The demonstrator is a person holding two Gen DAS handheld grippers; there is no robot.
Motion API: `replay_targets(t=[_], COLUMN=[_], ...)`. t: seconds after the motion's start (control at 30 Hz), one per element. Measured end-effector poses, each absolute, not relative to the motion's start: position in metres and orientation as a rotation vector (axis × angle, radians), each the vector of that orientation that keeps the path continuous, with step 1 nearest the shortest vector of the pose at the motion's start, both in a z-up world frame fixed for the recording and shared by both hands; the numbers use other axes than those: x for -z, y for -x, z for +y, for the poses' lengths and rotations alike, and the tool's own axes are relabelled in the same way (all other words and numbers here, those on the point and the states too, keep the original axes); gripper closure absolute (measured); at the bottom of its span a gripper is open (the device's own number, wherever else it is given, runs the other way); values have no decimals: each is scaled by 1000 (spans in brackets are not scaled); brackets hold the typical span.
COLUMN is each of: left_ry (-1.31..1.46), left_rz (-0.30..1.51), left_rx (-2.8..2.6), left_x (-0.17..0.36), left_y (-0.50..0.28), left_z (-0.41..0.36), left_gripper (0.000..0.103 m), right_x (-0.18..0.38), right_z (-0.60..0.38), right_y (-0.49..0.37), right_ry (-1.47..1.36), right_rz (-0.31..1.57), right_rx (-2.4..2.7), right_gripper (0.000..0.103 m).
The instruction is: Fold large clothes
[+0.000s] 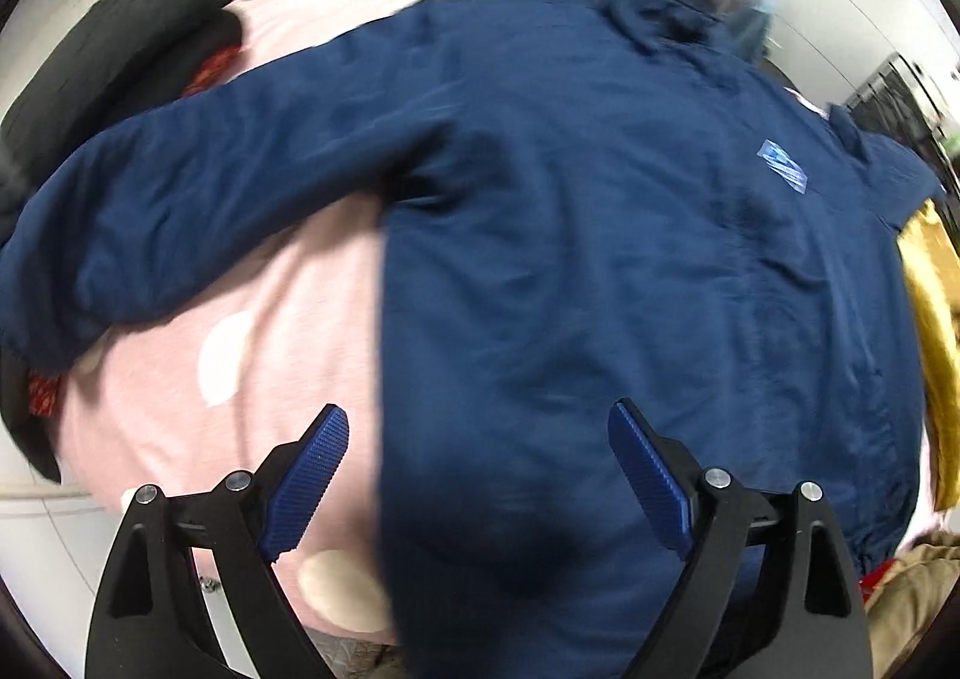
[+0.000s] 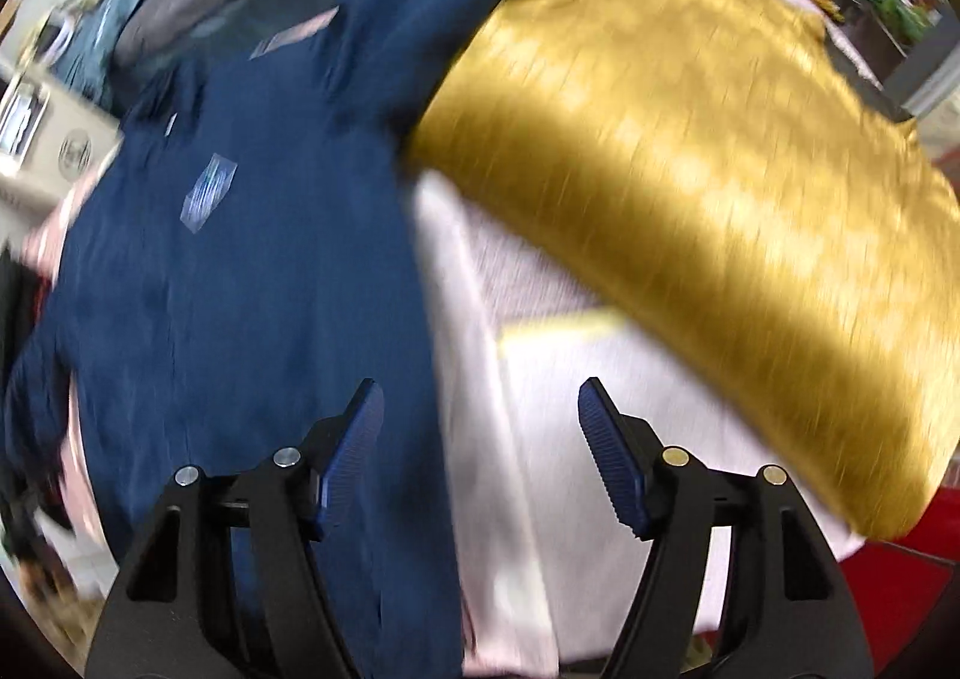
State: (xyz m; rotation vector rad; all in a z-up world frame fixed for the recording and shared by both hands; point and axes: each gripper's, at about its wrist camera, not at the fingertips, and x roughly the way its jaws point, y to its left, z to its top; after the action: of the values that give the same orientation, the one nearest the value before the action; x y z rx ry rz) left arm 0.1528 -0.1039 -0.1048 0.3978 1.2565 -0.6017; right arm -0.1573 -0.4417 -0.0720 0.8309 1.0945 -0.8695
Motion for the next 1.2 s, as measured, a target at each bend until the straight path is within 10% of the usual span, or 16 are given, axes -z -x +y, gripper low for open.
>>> replay_targets(t=[0.77,0.83,0.9,1.2], left_ry=[-569,-590,-597,-520], left_rz=[1339,1333,1321,1283], left_rx=[489,502,517,516], left_x=[103,103,101,97], left_y=[-124,-119,-115,-132], left_z=[-139,-144,-148,-136], left_gripper=[16,16,16,16], right_x=[108,110,105,28], right_z=[-798,-804,-804,-796], right_y=[177,174,173,197], right_ry=[-1276,-1264,-1253,-1198], right_rz=[642,642,658,546], right_rx=[1200,1194,1174,1253], right_gripper=[35,44,81,95])
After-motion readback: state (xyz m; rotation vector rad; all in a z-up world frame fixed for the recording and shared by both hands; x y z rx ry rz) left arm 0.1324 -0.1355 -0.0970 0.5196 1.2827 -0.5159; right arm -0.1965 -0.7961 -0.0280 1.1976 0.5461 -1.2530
